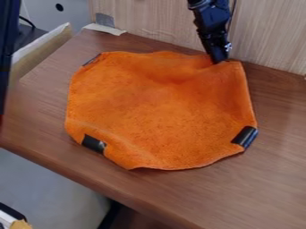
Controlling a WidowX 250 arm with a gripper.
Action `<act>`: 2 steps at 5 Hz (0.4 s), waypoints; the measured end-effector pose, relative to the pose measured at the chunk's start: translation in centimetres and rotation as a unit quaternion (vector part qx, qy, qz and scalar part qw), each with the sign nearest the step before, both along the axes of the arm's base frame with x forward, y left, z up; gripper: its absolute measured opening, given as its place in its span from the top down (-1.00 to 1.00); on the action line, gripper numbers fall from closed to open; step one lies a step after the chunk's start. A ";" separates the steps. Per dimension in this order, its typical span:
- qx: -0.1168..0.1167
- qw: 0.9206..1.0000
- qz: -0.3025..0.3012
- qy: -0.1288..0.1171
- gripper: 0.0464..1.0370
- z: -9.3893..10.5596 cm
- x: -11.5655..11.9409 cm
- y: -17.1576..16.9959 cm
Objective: Unfolding the cloth from the bottom to the top
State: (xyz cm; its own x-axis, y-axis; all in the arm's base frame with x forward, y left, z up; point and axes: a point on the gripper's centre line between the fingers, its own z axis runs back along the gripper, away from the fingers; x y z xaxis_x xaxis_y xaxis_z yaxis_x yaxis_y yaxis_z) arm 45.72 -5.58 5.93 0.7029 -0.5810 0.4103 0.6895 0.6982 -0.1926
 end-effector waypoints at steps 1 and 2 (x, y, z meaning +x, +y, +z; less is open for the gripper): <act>0.006 1.000 0.007 0.009 0.63 -0.6 -0.3 0.2; 0.009 1.000 0.009 0.017 0.11 -1.1 -0.7 0.3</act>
